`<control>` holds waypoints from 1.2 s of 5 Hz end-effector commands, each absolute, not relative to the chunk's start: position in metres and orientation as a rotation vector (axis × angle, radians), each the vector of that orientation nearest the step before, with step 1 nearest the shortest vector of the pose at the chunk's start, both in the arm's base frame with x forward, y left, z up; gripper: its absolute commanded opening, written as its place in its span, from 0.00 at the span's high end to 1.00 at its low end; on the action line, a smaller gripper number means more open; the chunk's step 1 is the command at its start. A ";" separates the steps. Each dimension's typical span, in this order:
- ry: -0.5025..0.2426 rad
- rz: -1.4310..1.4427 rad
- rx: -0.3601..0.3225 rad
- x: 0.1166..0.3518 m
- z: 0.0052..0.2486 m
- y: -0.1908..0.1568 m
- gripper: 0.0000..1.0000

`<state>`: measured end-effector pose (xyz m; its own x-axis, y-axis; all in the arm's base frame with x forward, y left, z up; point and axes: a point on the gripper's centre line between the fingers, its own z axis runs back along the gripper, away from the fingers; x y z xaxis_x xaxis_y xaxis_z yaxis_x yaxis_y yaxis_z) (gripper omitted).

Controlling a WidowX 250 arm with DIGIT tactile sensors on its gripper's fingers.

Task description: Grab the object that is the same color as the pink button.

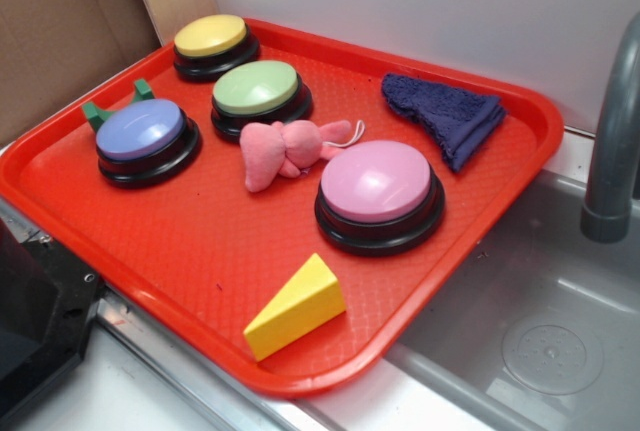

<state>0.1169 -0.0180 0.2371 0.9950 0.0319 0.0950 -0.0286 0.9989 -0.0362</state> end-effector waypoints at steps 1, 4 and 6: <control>-0.096 0.030 -0.035 0.117 0.237 -0.018 0.00; -0.192 0.584 -0.070 0.185 0.155 -0.025 0.00; -0.234 0.818 -0.018 0.223 0.097 -0.023 0.00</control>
